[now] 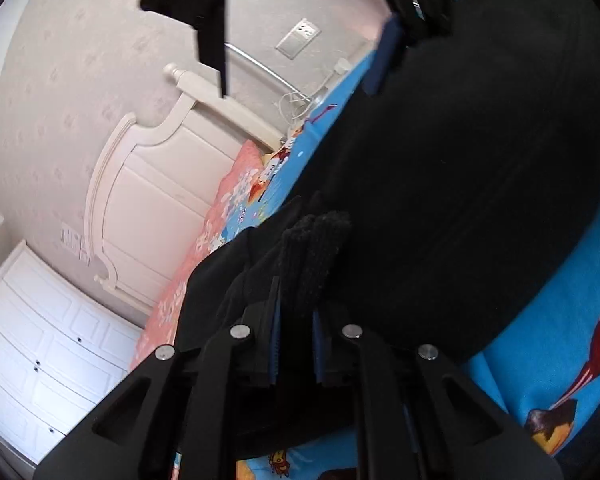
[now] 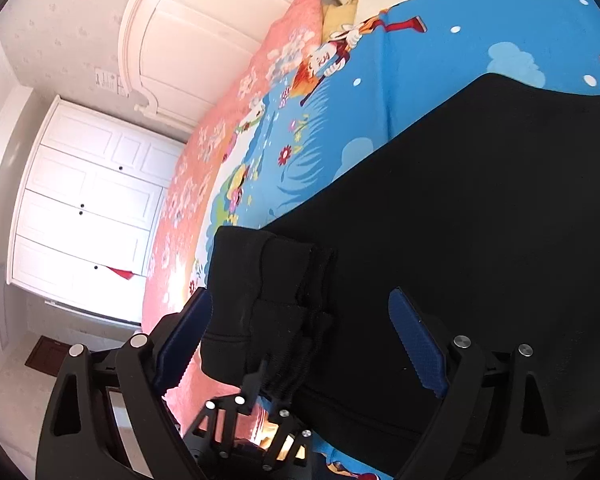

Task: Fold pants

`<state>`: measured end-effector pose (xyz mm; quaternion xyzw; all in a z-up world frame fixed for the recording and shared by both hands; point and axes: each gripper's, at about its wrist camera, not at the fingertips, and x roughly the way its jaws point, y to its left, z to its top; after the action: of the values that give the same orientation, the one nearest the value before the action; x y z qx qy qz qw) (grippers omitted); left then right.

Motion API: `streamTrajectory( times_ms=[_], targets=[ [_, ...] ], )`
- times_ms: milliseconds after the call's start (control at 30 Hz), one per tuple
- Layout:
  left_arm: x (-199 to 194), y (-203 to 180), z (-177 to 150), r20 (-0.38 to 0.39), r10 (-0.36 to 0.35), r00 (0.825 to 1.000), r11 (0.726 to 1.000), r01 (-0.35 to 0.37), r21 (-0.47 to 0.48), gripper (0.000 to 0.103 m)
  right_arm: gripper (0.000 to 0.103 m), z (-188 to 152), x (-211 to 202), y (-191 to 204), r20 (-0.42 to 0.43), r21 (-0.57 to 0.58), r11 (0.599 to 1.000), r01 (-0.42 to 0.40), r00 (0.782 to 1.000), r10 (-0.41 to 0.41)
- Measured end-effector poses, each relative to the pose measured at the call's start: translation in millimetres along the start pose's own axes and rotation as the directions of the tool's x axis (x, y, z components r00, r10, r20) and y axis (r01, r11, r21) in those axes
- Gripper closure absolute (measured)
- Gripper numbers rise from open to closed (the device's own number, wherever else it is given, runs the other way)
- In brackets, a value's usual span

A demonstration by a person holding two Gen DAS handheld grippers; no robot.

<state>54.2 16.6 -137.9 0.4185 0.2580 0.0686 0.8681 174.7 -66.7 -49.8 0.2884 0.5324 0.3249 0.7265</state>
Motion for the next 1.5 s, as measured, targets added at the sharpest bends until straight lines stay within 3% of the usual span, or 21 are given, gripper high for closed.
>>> streamTrajectory(
  times_ms=[100, 367, 433, 500, 533, 600, 700, 833, 1033, 1133, 1300, 1433, 1500],
  targets=[
    [-8, 26, 4, 0.026, -0.02, 0.999, 0.99, 0.024, -0.139, 0.091, 0.016, -2, 13, 12, -0.053, -0.028, 1.0, 0.005, 0.999, -0.006],
    [-23, 49, 7, 0.085, 0.006, 0.996, 0.972, 0.014, -0.233, 0.091, 0.016, 2, 75, 39, -0.226, -0.036, 0.999, -0.036, 0.974, 0.027],
    [-28, 48, 6, 0.1, 0.006, 0.995, 0.973, 0.017, -0.231, 0.091, 0.029, 6, 86, 44, -0.226, -0.052, 0.998, -0.028, 0.974, 0.015],
    [-24, 44, 4, 0.1, 0.004, 0.995, 0.979, 0.016, -0.204, 0.091, 0.065, 11, 96, 49, -0.215, -0.091, 0.996, 0.009, 0.976, -0.028],
    [-22, 40, 4, 0.096, 0.006, 0.995, 0.982, 0.012, -0.188, 0.091, 0.074, 14, 98, 50, -0.21, -0.117, 0.993, 0.033, 0.976, -0.057],
    [-17, 37, 8, 0.09, 0.009, 0.996, 0.984, 0.007, -0.18, 0.091, 0.08, 17, 96, 50, -0.2, -0.15, 0.988, 0.03, 0.978, -0.06],
    [-22, 28, 22, 0.127, 0.026, 0.992, 0.99, -0.008, -0.142, 0.091, 0.083, 25, 73, 47, -0.16, -0.179, 0.984, 0.022, 0.986, -0.051],
    [-24, 3, 38, 0.172, -0.004, 0.985, 0.995, 0.021, -0.094, 0.091, 0.084, 31, 47, 25, -0.122, -0.19, 0.981, 0.049, 0.99, -0.074],
    [-15, -26, 45, 0.156, -0.065, 0.986, 0.997, 0.071, -0.03, 0.091, 0.084, 29, 46, -18, -0.12, -0.152, 0.982, 0.11, 0.984, -0.129],
    [-16, -27, 43, 0.152, -0.067, 0.986, 0.997, 0.073, -0.035, 0.091, 0.084, 28, 39, -21, -0.101, -0.16, 0.983, 0.095, 0.989, -0.112],
    [-24, -22, 44, 0.179, -0.047, 0.983, 0.998, 0.053, -0.034, 0.091, 0.085, 24, 19, -1, -0.028, -0.248, 0.957, 0.15, 0.986, -0.162],
    [-17, -31, 43, 0.155, -0.121, 0.98, 0.992, 0.126, -0.022, 0.086, 0.085, 24, 35, -15, -0.046, -0.23, 0.95, 0.213, 0.972, -0.229],
    [-22, -25, 42, 0.163, -0.161, 0.973, 0.984, 0.171, -0.05, 0.078, 0.085, 21, 36, -22, -0.039, -0.228, 0.95, 0.213, 0.973, -0.228]
  ],
)
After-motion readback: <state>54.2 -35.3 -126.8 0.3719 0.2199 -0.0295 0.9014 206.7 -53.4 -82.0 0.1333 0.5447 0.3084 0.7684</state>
